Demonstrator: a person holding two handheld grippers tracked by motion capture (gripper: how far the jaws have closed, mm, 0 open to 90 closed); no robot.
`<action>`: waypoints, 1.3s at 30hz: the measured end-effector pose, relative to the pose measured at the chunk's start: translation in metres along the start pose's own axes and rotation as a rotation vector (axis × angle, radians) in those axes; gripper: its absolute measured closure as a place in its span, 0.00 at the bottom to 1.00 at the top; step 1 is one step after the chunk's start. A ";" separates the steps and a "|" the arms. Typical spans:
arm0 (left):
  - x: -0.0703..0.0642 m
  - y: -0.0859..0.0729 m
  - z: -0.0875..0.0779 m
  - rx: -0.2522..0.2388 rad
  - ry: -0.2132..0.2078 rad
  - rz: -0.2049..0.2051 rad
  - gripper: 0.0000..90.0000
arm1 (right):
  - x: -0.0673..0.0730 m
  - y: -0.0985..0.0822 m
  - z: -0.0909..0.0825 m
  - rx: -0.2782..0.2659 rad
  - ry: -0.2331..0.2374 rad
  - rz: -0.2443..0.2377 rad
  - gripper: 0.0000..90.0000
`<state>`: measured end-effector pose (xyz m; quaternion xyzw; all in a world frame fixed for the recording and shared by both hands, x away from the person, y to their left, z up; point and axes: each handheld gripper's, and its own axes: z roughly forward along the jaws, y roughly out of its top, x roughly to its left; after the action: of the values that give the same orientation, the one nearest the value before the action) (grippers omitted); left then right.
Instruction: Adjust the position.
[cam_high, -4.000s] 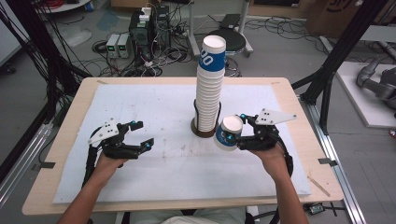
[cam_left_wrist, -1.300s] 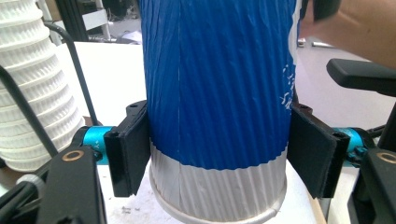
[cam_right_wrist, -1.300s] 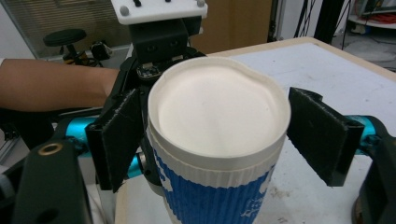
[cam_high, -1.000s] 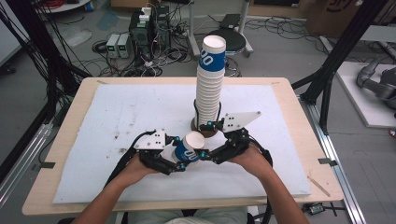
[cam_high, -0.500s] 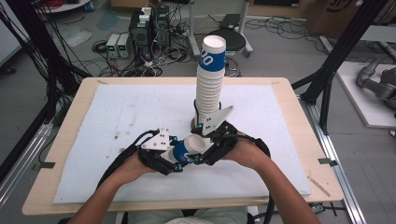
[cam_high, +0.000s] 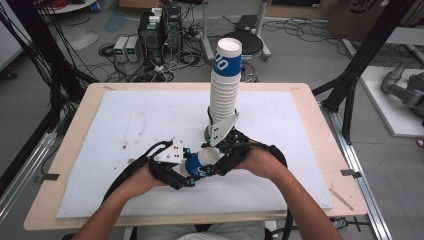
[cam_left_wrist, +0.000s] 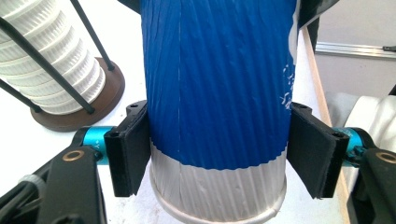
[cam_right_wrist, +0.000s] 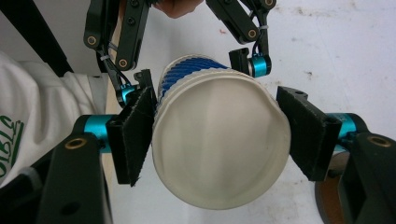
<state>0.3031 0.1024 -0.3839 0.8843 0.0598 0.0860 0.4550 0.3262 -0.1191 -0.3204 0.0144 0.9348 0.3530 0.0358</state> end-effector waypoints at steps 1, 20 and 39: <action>0.000 0.000 0.000 -0.005 -0.003 -0.003 0.31 | 0.000 0.000 0.000 0.001 0.001 0.005 0.35; 0.019 -0.028 -0.019 -0.348 -0.006 -0.151 0.19 | -0.007 -0.046 -0.023 -0.228 -0.040 0.127 0.35; 0.017 -0.031 -0.013 -0.477 -0.053 -0.169 0.16 | -0.002 -0.084 -0.012 -0.550 0.011 0.200 0.35</action>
<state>0.3163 0.1334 -0.4004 0.7457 0.0995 0.0364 0.6578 0.3273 -0.1906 -0.3669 0.0944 0.7982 0.5949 -0.0014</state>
